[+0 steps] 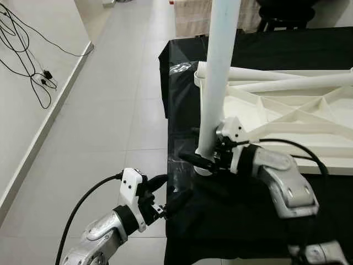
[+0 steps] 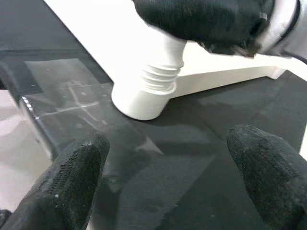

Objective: Building children table

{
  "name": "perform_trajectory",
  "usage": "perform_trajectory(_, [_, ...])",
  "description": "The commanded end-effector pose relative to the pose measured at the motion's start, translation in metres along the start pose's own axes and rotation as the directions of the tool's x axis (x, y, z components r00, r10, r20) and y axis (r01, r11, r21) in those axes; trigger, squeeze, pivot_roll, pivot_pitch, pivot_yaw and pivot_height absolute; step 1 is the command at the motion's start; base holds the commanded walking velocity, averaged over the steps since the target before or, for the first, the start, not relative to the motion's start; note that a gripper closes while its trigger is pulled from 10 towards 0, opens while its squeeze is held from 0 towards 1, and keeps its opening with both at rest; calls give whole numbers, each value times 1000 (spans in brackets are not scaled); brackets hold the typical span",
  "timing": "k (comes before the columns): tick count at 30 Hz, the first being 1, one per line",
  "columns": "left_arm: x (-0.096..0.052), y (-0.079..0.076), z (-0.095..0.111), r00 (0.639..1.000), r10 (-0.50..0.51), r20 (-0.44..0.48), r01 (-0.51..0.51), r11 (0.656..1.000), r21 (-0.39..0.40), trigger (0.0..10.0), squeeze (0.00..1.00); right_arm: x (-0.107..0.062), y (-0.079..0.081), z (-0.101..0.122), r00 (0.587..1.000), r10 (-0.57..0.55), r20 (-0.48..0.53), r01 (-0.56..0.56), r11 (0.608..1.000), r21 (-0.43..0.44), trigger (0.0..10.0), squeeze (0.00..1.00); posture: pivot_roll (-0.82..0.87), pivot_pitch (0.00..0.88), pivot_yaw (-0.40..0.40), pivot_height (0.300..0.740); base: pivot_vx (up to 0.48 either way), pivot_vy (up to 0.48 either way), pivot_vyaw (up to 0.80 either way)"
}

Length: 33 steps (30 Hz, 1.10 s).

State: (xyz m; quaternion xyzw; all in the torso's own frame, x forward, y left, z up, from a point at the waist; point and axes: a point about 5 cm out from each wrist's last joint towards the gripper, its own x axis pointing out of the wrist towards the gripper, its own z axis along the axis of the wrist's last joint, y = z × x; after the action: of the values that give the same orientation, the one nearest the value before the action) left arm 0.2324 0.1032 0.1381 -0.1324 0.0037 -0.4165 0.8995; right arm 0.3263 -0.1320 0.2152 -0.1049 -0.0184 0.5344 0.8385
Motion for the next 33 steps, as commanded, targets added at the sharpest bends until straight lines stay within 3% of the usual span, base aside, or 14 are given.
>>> perform_trajectory(1, [-2,1,-6,1000,16,-21,-17,1000,-4,10000,0,6,3,-1,998,55,19,-55,998,10,7725,0,-21,178,23,740,0,0,0])
perform_trajectory(2, [-1,1,-6,1000,16,-21,-16,1000,-4,10000,0,7,0,0,998,60,21,-61,998,12,7725,0,-21,178,23,740,0,0,0])
perform_trajectory(3, [0,1,-6,1000,15,-20,-15,1000,-4,10000,0,7,-3,2,997,71,31,-72,997,20,0,0,-25,176,14,740,0,0,0])
perform_trajectory(15, [1,-1,-6,1000,11,-14,-11,1000,-6,10000,0,0,-15,8,988,140,63,-142,989,29,0,0,-41,188,17,740,0,0,0])
perform_trajectory(19, [0,0,-5,1000,8,-13,-8,1000,-8,10000,0,-6,-14,6,998,41,57,-42,999,17,0,0,-54,198,19,740,0,0,0])
perform_trajectory(21, [-1,0,-4,1000,7,-11,-7,1000,-9,10000,0,-9,-10,2,994,-95,60,93,995,32,0,0,-64,204,20,740,0,0,0])
perform_trajectory(23, [-2,1,-3,1000,6,-10,-6,1000,-11,10000,0,-9,-7,-8,940,-338,44,333,938,97,0,0,-72,214,19,740,0,0,0])
perform_trajectory(24, [-3,1,-3,1000,6,-10,-6,1000,-12,10000,0,-12,-1,-24,818,-573,-46,575,815,72,0,0,-78,216,20,740,0,0,0])
perform_trajectory(25, [-3,1,-3,1000,6,-10,-6,1000,-12,10000,0,-12,-1,-24,818,-573,-46,575,815,72,0,0,-78,216,20,740,0,0,0])
perform_trajectory(26, [-3,2,-2,1000,5,-10,-5,1000,-12,10000,0,-18,4,-34,693,-715,-98,720,693,29,0,0,-78,219,21,740,0,0,0])
perform_trajectory(27, [-3,2,-2,1000,4,-11,-4,1000,-12,10000,0,-17,22,-41,666,-736,-121,740,672,-16,0,0,-67,226,31,740,0,0,0])
perform_trajectory(28, [-3,2,-2,1000,4,-11,-4,1000,-12,10000,0,-17,22,-41,666,-736,-121,740,672,-16,0,0,-67,226,31,740,0,0,0])
perform_trajectory(30, [-3,3,-2,1000,3,-13,-3,1000,-10,10000,0,-9,42,-48,708,-693,-138,700,714,9,0,0,-77,223,40,740,0,0,0])
perform_trajectory(33, [-1,4,-2,1000,0,-17,0,1000,-11,10000,0,-7,36,-45,727,-674,-133,682,732,17,0,0,-75,213,34,740,0,0,0])
